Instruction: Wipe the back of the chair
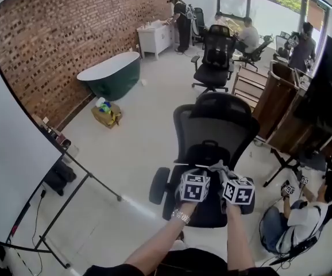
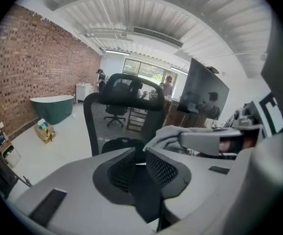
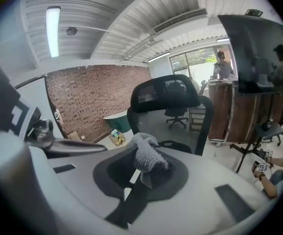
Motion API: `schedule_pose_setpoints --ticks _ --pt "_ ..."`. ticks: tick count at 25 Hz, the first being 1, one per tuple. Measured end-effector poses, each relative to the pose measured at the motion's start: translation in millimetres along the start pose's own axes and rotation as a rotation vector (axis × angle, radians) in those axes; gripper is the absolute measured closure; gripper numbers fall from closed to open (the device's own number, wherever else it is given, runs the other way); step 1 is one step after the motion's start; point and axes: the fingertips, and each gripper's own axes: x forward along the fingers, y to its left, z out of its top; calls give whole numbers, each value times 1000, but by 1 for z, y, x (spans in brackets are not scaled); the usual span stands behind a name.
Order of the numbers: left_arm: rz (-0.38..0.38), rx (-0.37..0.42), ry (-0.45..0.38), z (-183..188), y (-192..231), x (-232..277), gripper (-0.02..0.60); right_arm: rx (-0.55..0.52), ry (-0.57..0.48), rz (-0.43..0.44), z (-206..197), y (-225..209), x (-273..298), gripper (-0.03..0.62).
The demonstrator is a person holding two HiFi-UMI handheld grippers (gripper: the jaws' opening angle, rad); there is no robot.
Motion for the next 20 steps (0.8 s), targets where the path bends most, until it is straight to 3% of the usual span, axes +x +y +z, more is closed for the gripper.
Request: schedule_pose_setpoints --ticks 3,8,12,16,20 --pt "12 10 19 -2 15 14 512 -4 -25 -26 34 -19 29 551" --pt "69 -31 18 15 51 28 512 -57 -151 -23 159 -26 82 551" --pt "111 -27 14 26 63 42 512 -151 -235 23 238 8 121 551" --pt "115 -37 4 37 67 54 512 -193 -195 105 253 46 178 551" --pt "117 -39 -17 48 72 61 512 -194 -154 17 248 7 197 551"
